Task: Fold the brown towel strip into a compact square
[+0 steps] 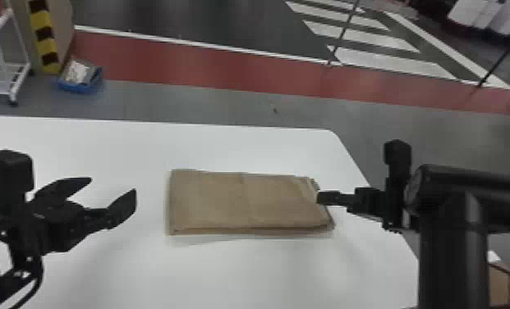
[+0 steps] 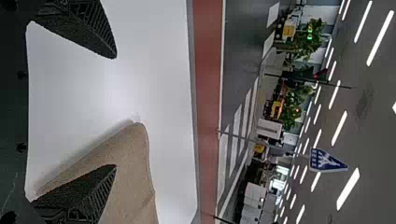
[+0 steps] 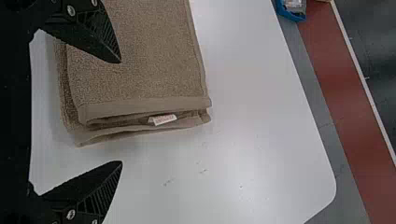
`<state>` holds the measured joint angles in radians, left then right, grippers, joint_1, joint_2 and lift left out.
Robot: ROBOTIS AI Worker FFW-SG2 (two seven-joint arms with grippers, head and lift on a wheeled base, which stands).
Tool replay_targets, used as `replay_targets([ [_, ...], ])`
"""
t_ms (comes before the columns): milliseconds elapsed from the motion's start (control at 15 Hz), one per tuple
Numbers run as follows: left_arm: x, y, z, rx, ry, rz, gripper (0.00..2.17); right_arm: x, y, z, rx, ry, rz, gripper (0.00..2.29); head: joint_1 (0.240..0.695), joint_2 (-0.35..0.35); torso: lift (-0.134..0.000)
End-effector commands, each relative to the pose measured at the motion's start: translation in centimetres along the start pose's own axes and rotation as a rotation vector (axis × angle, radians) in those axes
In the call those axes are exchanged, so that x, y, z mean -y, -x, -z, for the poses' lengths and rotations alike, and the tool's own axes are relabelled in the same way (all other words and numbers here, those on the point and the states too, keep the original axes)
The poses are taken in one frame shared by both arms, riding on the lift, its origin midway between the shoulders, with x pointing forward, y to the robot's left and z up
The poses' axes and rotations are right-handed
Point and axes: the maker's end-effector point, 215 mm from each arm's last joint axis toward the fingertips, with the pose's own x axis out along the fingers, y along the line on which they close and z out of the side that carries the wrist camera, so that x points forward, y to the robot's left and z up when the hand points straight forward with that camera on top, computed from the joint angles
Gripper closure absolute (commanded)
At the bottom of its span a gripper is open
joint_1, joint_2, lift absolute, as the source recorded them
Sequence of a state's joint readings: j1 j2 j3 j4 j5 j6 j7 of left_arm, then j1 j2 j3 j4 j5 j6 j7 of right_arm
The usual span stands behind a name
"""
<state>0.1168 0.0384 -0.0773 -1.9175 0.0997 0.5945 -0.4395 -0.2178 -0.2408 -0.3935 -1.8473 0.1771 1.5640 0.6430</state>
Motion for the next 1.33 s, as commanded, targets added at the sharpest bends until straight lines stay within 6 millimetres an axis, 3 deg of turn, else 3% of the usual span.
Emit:
replay_targets([
  [0, -0.1, 0.1, 0.2, -0.003, 0.001, -0.002, 0.04, 0.3, -0.9, 1.7, -0.047, -0.009, 0.008, 0.04, 0.695, -0.350, -0.124],
  [200, -0.5, 0.4, 0.4, -0.005, 0.005, -0.007, 0.04, 1.1, -1.7, 2.9, -0.087, -0.004, 0.046, 0.04, 0.695, -0.350, -0.124],
  [333, -0.7, 0.4, 0.5, -0.005, 0.006, -0.011, 0.04, 1.3, -2.3, 3.5, -0.109, -0.009, 0.053, 0.17, 0.695, -0.350, -0.124],
  [800, -0.9, 0.4, 0.5, -0.005, 0.007, -0.012, 0.04, 1.1, -2.5, 3.7, -0.109, -0.040, 0.028, 1.34, 0.695, -0.350, -0.124],
  [1133, -1.0, 0.4, 0.3, 0.004, 0.003, -0.014, 0.04, 0.7, -2.3, 3.2, -0.088, -0.074, -0.014, 1.57, 0.695, -0.349, -0.124],
  [1267, -1.4, 0.6, 0.2, 0.006, 0.006, -0.021, 0.04, -1.5, -0.9, 1.2, -0.017, -0.079, -0.102, 1.57, 0.695, -0.348, -0.124],
])
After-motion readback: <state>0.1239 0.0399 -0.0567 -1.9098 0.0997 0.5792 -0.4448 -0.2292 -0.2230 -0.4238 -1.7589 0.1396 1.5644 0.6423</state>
